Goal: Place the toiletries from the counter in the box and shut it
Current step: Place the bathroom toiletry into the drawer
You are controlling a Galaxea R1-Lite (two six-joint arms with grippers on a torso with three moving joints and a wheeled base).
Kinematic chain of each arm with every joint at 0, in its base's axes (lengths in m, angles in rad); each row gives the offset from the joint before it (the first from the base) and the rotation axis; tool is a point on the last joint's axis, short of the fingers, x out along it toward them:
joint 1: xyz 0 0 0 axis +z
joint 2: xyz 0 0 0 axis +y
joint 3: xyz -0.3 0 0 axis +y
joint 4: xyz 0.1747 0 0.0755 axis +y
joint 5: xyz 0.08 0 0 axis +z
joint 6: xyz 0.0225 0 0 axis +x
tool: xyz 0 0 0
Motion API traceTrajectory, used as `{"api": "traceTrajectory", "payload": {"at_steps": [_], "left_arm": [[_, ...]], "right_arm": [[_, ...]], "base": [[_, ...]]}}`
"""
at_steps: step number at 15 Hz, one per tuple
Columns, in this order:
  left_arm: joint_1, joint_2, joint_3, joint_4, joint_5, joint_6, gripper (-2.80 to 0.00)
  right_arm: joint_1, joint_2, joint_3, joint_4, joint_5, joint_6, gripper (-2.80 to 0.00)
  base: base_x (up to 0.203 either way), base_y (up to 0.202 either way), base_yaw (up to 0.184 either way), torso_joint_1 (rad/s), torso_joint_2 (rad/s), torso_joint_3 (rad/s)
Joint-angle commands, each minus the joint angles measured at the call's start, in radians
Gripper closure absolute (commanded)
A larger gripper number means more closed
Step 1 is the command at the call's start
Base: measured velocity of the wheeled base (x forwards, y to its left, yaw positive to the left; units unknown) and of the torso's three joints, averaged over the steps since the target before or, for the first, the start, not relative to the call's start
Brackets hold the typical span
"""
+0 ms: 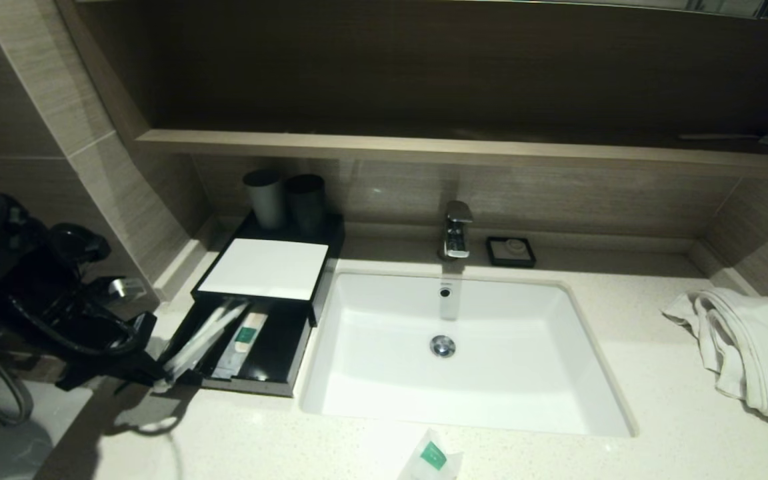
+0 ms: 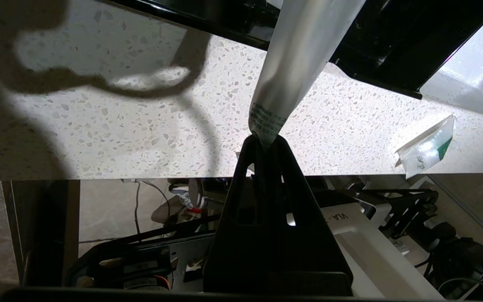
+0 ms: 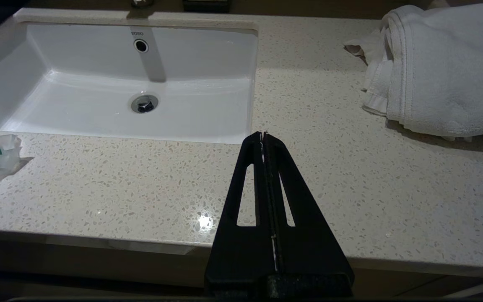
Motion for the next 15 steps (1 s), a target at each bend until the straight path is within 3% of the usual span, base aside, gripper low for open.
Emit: {"api": "traceTrajectory", "payload": {"at_steps": [1,15], "left_arm": [[-0.003,0.009,-0.003,0.004,-0.003,0.0,0.0],[-0.024,0.052,-0.005,-0.026,-0.003,-0.001,0.0]], "right_arm": [[0.0,0.0,0.0,0.0,0.0,0.0,0.0],[0.0,0.0,0.0,0.0,0.0,0.0,0.0]], "base": [[0.0,0.0,0.0,0.0,0.0,0.0],[0.0,0.0,0.0,0.0,0.0,0.0]]}}
